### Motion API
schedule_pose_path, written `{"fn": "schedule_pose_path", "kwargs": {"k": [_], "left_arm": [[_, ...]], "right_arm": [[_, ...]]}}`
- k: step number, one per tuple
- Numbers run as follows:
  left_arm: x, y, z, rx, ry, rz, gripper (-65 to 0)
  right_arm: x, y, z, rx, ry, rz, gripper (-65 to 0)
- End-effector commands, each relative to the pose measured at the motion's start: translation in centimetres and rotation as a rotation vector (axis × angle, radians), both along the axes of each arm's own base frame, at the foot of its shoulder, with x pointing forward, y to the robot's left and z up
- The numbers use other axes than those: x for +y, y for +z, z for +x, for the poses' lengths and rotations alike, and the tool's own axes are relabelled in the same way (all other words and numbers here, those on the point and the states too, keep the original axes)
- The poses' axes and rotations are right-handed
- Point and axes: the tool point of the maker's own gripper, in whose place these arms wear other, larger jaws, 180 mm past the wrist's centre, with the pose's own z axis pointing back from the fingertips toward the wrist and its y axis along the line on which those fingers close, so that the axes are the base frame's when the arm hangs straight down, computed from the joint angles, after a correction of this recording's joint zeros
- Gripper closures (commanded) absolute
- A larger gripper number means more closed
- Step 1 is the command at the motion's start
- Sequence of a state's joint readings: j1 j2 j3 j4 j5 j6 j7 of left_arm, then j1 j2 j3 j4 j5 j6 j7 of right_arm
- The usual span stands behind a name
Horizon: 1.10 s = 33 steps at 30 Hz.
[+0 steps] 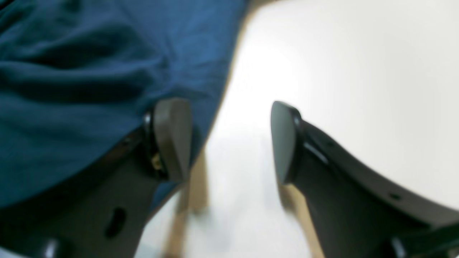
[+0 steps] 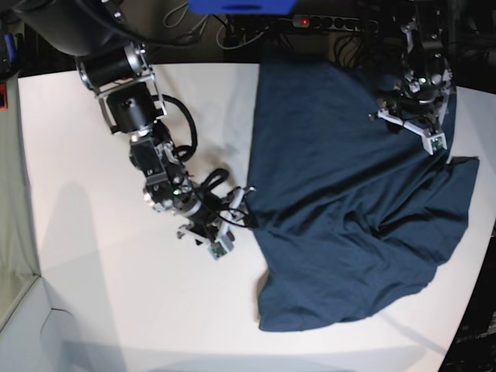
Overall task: Layout the t-shirt on the table in an organized manner, then fold the t-shirt properly
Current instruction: 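Lower the shirt and regrasp its edge with the right gripper, then lift the shirt with both grippers and shake it out across the table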
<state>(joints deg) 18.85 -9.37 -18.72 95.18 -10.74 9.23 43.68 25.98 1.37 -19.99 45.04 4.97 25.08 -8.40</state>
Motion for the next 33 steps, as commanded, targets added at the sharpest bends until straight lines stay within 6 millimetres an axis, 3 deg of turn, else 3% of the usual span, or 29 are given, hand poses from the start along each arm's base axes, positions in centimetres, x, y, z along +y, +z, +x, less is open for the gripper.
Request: {"fn": "schedule_pose_path", "kwargs": {"k": [1, 7, 13, 15, 19, 20, 22, 25, 27, 31, 33], "left_arm": [[0.4, -0.2, -0.7, 0.031, 0.008, 0.011, -34.2], [0.4, -0.2, -0.6, 0.028, 0.008, 0.01, -34.2], [0.3, -0.3, -0.6, 0.03, 0.005, 0.009, -34.2], [0.4, -0.3, -0.7, 0.032, 0.009, 0.009, -34.2], [0.5, -0.3, -0.6, 0.032, 0.009, 0.01, -34.2], [0.5, -0.3, -0.6, 0.032, 0.009, 0.01, -34.2], [0.5, -0.2, -0.5, 0.027, 0.009, 0.012, -34.2], [1.2, 0.8, 1.4, -0.008, 0.0, 0.031, -34.2], [1.5, 0.4, 1.8, -0.002, 0.009, 0.028, -34.2], [2.5, 0.5, 5.2, -0.026, 0.029, 0.023, -34.2], [2.4, 0.8, 7.2, -0.044, 0.032, 0.013, -34.2]], "right_arm": [[1.2, 1.9, 1.1, -0.046, 0.004, 0.044, -35.7], [4.2, 2.1, 0.2, -0.032, 0.044, 0.075, -35.6], [7.5, 0.2, -3.2, -0.005, 0.172, 0.029, -33.9], [8.2, -0.4, -4.1, 0.006, 0.206, 0.01, -28.3], [8.2, -1.5, -5.1, 0.033, 0.218, -0.002, -6.0], [8.0, -1.5, -5.1, 0.031, 0.217, -0.004, -1.3], [7.7, -1.5, -4.9, 0.029, 0.212, -0.008, 0.0], [4.0, -2.0, -4.8, 0.032, 0.152, -0.029, 0.0], [2.2, -0.9, -4.7, 0.007, 0.102, -0.012, 0.0], [-1.5, 1.1, -7.0, -0.044, 0.03, -0.01, 0.0], [-2.1, 2.0, -8.8, -0.06, 0.017, -0.001, 0.0]]}}
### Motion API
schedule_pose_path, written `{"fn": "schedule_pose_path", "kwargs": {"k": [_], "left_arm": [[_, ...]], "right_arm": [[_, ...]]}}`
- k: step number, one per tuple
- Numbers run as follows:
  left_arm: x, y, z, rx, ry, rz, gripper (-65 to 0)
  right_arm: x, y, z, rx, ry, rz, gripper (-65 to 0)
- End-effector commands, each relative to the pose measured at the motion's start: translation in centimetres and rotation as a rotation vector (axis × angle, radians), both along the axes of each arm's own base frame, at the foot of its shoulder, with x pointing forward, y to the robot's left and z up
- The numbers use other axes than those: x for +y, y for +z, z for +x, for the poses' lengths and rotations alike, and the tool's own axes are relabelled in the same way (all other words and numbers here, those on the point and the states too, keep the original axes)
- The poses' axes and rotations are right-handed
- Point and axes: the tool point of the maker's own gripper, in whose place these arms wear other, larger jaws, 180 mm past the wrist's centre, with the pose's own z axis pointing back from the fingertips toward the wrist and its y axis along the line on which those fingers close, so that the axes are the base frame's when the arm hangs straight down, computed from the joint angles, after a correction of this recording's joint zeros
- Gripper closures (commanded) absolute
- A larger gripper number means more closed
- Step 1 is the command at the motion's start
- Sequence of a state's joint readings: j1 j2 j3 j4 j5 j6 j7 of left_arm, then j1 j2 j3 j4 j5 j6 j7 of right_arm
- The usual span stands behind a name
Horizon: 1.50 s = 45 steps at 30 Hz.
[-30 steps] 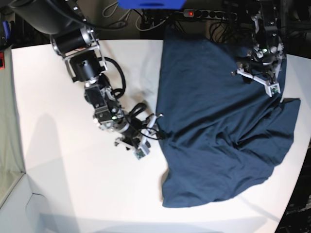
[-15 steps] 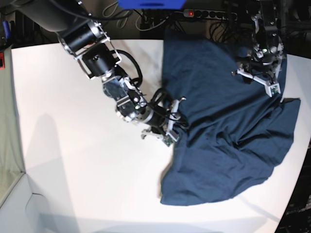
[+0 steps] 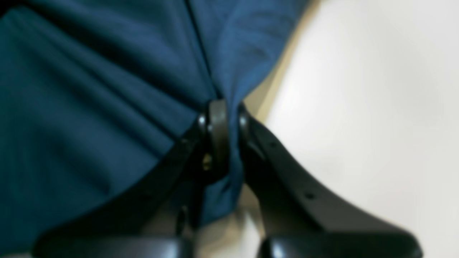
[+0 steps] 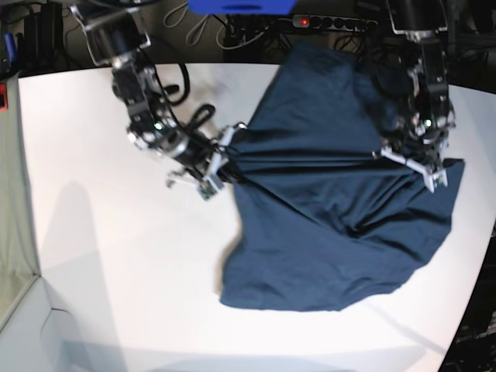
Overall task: Layout the t-shirt on the table in an organized manner, then fold the t-shirt properly
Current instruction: 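Lift the shirt with both grippers and shake it out across the table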
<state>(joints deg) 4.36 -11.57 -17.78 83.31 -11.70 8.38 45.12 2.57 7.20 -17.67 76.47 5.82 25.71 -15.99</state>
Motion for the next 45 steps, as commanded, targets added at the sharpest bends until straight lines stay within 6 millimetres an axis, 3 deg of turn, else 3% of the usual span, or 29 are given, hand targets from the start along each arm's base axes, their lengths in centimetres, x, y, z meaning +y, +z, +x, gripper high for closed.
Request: {"fn": "schedule_pose_path", "kwargs": {"k": [1, 4, 8, 13, 17, 21, 25, 27, 30, 34, 38, 41, 45], "left_arm": [[1.1, 0.9, 1.2, -0.017, 0.016, 0.041, -34.2], [0.0, 1.6, 4.9, -0.046, -0.012, 0.029, -34.2], [-1.7, 3.6, 10.2, -0.153, -0.07, 0.053, -34.2], [-5.3, 6.3, 15.7, -0.283, -0.166, 0.086, -34.2], [-6.1, 8.8, 17.5, -0.347, -0.188, 0.092, -34.2], [-6.1, 12.8, 18.3, -0.451, -0.201, 0.117, -34.3], [-5.8, 14.7, 16.6, -0.506, -0.229, 0.156, -34.3], [-6.3, 14.6, 15.1, -0.513, -0.246, 0.159, -34.3], [-6.9, 12.8, 12.2, -0.48, -0.266, 0.158, -34.3], [-7.2, 8.7, 8.3, -0.377, -0.278, 0.141, -34.5], [-6.7, 5.4, 5.6, -0.288, -0.271, 0.133, -34.7], [-4.0, 3.3, 4.0, -0.222, -0.197, 0.133, -37.6], [-2.1, 0.5, 2.7, -0.15, -0.121, 0.116, -45.8]], "right_arm": [[-0.2, 2.0, 0.3, -0.059, -0.014, 0.02, 0.0], [-0.7, 2.6, -3.2, -0.059, -0.017, 0.028, 0.0], [0.2, 2.5, -7.7, -0.018, -0.004, 0.059, 0.0], [3.1, 1.8, -12.9, 0.064, 0.069, 0.099, -0.2], [5.5, 2.0, -16.1, 0.099, 0.153, 0.128, -0.4], [6.6, 2.8, -17.4, 0.095, 0.205, 0.14, -0.7], [5.9, 2.1, -17.6, 0.116, 0.217, 0.097, -10.2], [5.7, 2.0, -17.5, 0.121, 0.217, 0.084, -17.2], [4.7, 3.1, -16.3, 0.078, 0.198, 0.077, -26.5], [3.1, 5.0, -14.5, 0.01, 0.153, 0.067, -34.4], [0.4, 5.8, -12.5, -0.034, 0.078, 0.036, -40.0], [-1.7, 5.8, -11.4, -0.048, 0.024, 0.009, -43.0], [-3.7, 5.5, -10.9, -0.046, -0.029, -0.019, -43.6]]}}
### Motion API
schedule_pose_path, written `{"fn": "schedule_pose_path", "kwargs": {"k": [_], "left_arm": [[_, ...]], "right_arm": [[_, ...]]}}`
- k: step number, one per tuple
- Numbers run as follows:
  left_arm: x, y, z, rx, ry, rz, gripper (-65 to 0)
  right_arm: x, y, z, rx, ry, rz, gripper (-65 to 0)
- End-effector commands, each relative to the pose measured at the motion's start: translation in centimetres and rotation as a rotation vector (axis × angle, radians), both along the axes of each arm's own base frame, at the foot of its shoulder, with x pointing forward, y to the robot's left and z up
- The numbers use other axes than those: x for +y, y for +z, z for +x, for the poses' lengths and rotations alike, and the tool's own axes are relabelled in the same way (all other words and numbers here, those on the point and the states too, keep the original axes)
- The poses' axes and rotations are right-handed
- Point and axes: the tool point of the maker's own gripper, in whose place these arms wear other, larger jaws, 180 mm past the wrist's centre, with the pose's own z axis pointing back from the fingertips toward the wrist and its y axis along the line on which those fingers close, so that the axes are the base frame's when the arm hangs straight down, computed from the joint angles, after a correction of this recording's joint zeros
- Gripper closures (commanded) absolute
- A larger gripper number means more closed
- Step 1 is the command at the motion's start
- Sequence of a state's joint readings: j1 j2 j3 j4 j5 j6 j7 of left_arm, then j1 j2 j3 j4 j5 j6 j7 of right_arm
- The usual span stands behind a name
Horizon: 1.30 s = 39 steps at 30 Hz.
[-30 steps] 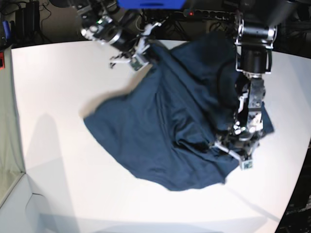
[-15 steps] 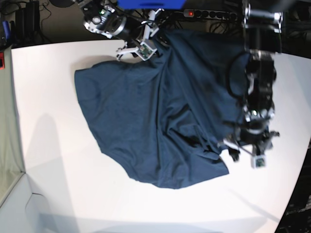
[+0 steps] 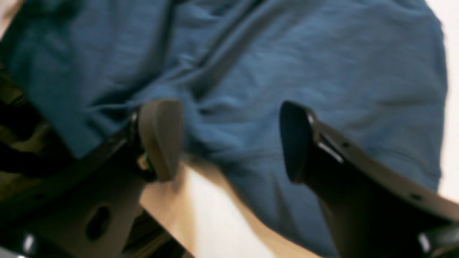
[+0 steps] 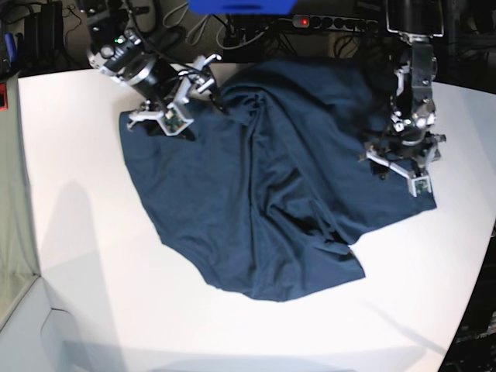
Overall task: Layout the t-shirt on the table in an organized manner, then fold the t-shirt properly
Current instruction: 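Lift the shirt with both grippers and shake it out across the table, then release the shirt with the right gripper and move it toward the shirt's bunched side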
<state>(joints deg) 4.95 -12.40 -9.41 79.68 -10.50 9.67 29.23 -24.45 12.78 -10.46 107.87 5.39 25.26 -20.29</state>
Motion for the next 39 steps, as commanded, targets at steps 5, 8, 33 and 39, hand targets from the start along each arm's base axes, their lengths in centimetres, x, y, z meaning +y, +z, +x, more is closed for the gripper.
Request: {"fn": "schedule_pose_path", "kwargs": {"k": [5, 8, 33, 39], "left_arm": [[0.8, -1.4, 0.3, 0.048, 0.017, 0.002, -47.7], [1.6, -2.3, 0.9, 0.078, 0.038, 0.002, -47.7], [1.7, 11.4, 7.5, -0.165, -0.023, 0.052, -47.7], [-0.2, 6.1, 3.5, -0.046, -0.027, -0.002, -47.7]], "right_arm": [[-1.8, 0.8, 0.2, -0.026, -0.051, 0.001, -43.5], [-3.7, 0.7, 0.4, -0.024, -0.098, -0.021, -43.5], [-11.6, -2.6, -1.8, 0.078, -0.282, -0.131, -43.5], [-13.4, -3.4, -2.2, 0.101, -0.325, -0.153, -43.6]]}}
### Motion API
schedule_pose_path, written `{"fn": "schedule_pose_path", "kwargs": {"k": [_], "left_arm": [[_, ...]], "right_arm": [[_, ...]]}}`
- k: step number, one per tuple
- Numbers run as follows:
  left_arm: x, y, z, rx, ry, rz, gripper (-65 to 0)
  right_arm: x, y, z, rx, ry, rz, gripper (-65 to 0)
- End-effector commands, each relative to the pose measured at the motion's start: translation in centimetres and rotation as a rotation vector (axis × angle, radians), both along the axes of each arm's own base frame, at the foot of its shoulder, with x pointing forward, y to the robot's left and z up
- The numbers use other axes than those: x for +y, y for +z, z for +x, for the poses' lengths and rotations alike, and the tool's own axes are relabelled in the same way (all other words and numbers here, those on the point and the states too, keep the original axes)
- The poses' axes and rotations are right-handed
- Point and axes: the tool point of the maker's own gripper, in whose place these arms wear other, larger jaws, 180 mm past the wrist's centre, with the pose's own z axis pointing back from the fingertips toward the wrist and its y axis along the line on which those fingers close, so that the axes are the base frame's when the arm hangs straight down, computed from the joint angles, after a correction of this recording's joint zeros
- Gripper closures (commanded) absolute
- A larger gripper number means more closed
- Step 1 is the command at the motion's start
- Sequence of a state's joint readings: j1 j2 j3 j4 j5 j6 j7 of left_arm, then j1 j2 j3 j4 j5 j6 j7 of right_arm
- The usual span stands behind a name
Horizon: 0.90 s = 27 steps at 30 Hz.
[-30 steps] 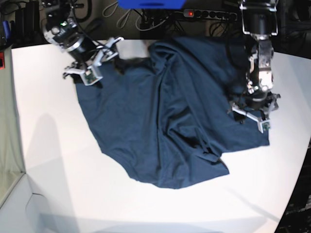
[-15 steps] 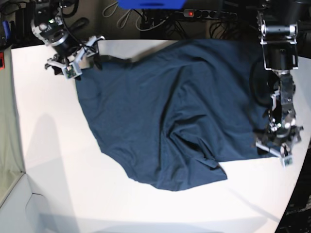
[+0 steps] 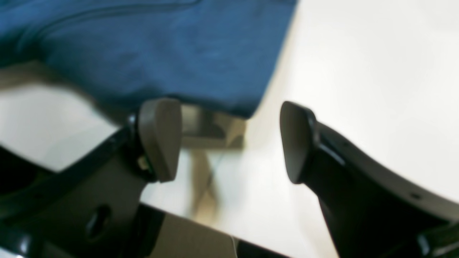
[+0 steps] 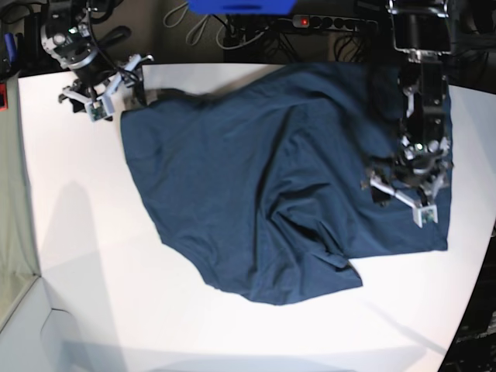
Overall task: Layout the t-shirt on the table in an organized manner, then fold the t-shirt properly
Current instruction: 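Release the shirt with the right gripper and move it toward the shirt's bunched side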
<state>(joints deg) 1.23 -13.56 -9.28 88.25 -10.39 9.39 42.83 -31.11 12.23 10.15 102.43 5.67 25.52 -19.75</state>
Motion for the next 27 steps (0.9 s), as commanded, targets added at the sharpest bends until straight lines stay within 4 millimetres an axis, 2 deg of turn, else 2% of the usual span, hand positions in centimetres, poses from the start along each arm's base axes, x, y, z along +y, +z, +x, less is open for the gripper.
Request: {"fn": "schedule_pose_path", "kwargs": {"k": [1, 8, 11, 16, 21, 24, 27], "left_arm": [[0.9, 1.4, 1.0, -0.049, 0.009, 0.027, -47.7], [1.3, -0.9, -0.3, 0.017, 0.022, 0.023, -47.7], [1.5, -1.7, -0.6, 0.041, 0.027, 0.021, -47.7], [1.6, -2.9, -1.1, 0.074, 0.031, 0.019, -47.7], [1.6, -3.0, -1.2, 0.078, 0.033, 0.018, -47.7], [1.7, -3.1, -1.3, 0.081, 0.034, 0.018, -47.7], [1.7, -3.6, -2.0, 0.096, 0.035, 0.018, -47.7]], "right_arm": [[-0.1, 0.3, 0.1, -0.015, 0.0, 0.007, -43.6], [0.1, -1.5, -0.8, 0.035, -0.005, 0.021, -43.6], [1.3, -1.2, 0.1, 0.016, 0.019, 0.039, -43.6], [2.1, -0.5, 1.9, -0.022, 0.037, 0.051, -43.5], [1.6, -1.2, 3.2, -0.022, 0.022, 0.053, -41.9], [2.0, -1.2, 3.7, -0.026, 0.045, 0.061, -32.3], [3.9, -0.2, 3.5, -0.038, 0.173, 0.095, -14.1]]}}
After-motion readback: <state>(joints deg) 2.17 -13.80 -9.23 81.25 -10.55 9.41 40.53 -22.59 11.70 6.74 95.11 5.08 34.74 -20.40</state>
